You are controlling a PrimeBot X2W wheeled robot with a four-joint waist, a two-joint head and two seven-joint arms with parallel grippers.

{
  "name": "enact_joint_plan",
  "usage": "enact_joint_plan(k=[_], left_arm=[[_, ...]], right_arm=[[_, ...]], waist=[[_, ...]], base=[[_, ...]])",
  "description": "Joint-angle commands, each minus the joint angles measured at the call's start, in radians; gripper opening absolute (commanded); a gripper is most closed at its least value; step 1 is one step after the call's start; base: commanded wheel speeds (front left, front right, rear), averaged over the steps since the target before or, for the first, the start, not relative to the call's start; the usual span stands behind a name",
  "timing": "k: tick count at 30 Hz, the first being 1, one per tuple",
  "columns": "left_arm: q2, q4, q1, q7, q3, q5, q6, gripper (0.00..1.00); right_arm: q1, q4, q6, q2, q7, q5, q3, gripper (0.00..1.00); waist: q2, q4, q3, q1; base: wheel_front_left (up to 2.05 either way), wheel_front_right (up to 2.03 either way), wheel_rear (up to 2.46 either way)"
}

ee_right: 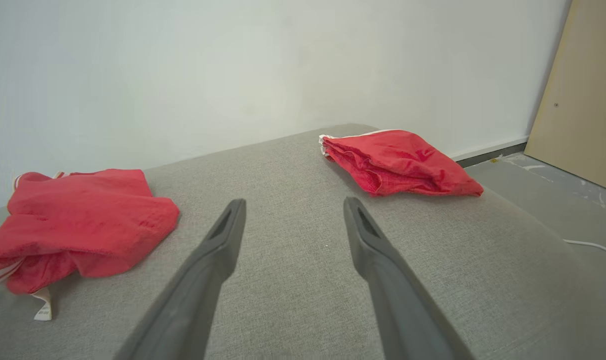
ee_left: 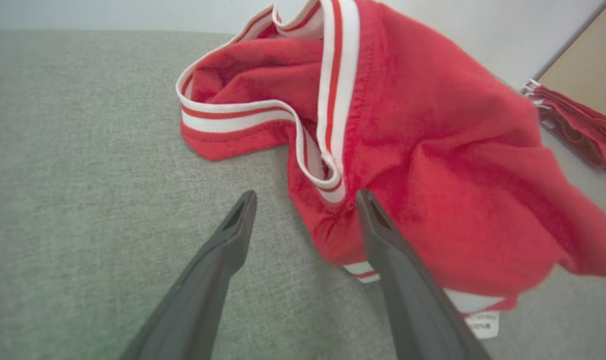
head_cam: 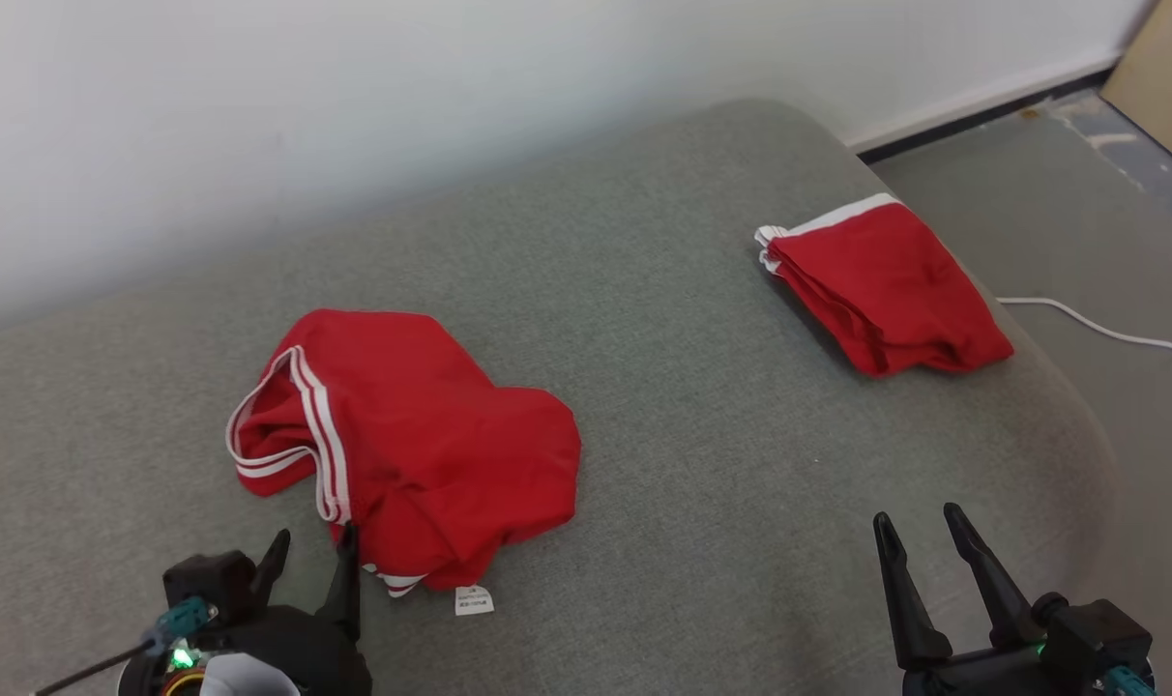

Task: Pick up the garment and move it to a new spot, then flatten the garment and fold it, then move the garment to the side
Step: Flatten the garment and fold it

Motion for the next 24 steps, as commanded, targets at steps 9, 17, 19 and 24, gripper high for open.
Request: enact_joint_plan(k=[9, 17, 19, 24], left_arm=[[0.016, 0.048, -0.074, 0.028, -0.003, -0.045, 0.002, 0.84], [0.019, 0.034, -0.070, -0.014, -0.015, -0.051, 0.002, 0.00], [0.019, 0.023, -0.072, -0.037, -0.016, -0.051, 0.002, 0.00], [0.008, -0.035, -0.111, -0.079, -0.026, -0.047, 0.004, 0.00]], right_arm=[[-0.016, -0.002, -0.002, 0.011, -0.005, 0.005, 0.007, 1.00], [-0.004, 0.000, -0.002, 0.014, -0.005, 0.002, 0.001, 1.00], [-0.003, 0.000, -0.002, 0.014, -0.005, 0.001, 0.002, 1.00], [-0.002, 0.001, -0.002, 0.009, -0.005, -0.001, 0.007, 1.00]], waist=[[-0.0001, -0.059, 0.042, -0.0001], [-0.0001, -0.053, 0.033, -0.0001], [-0.0001, -0.045, 0.028, -0.0001], [-0.0001, -0.025, 0.018, -0.0001]], base=[[0.00, 0.00, 0.00], [0.00, 0.00, 0.00], [0.00, 0.00, 0.00], [0.00, 0.00, 0.00]])
